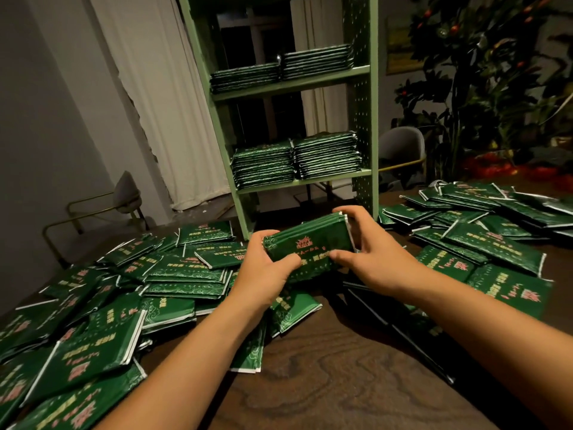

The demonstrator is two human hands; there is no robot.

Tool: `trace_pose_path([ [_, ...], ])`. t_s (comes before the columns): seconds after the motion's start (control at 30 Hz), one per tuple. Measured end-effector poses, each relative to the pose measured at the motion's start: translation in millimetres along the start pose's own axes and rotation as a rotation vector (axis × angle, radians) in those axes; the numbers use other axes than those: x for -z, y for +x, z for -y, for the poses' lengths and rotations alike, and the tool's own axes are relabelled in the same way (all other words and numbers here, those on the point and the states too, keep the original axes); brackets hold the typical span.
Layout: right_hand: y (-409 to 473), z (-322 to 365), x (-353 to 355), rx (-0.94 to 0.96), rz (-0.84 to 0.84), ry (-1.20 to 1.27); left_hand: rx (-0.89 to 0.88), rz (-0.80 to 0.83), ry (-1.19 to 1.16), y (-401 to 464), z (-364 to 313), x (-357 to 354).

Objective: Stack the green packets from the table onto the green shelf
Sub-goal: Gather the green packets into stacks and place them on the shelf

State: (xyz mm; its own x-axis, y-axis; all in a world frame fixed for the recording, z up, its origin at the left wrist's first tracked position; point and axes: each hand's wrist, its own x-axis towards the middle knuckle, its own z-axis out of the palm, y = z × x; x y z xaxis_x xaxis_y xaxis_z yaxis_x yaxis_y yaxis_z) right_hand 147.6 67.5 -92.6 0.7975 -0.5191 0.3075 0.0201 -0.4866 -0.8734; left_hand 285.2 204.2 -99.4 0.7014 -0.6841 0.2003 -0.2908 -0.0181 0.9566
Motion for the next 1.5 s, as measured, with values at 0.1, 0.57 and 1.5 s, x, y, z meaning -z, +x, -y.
trace_pose_path([
  [0.1,3,7,4,-0.029,0.003,0.038,-0.007,0.038,0.030,6,-12,3],
  [0.57,29,79,48,-0.054,0.034,0.006,-0.163,0.113,0.155,22,-89,34],
  [1.5,78,178,91,0.322,-0.253,-0.221,-0.003,0.032,-0.498,94,-203,55],
])
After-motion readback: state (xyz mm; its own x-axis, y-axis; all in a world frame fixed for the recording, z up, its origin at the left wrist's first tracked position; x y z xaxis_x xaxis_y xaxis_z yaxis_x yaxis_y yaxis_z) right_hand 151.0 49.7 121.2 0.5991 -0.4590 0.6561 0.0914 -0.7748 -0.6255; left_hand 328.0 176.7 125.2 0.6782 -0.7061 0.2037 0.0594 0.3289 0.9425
